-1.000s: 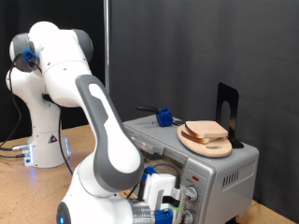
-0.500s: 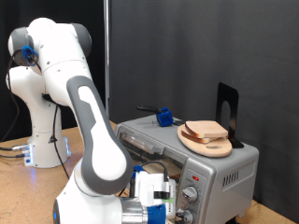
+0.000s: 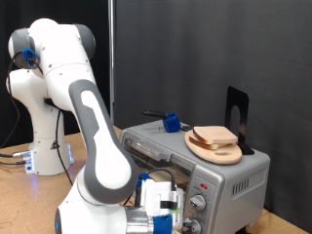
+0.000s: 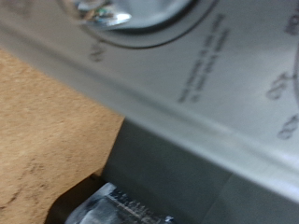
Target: Make a piece of toast with the oven
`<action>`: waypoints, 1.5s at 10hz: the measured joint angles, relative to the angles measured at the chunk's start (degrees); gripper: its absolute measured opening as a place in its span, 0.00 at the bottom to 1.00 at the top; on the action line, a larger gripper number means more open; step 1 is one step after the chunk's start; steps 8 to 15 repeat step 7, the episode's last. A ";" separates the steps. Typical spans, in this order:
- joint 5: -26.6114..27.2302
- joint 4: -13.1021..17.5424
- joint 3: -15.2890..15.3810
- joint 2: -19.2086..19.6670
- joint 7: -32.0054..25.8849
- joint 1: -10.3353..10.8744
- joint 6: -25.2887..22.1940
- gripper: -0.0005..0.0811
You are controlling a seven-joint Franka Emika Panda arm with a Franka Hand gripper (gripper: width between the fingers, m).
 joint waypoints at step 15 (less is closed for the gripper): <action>-4.25 -0.93 -3.18 -2.40 10.35 -3.78 -9.59 0.94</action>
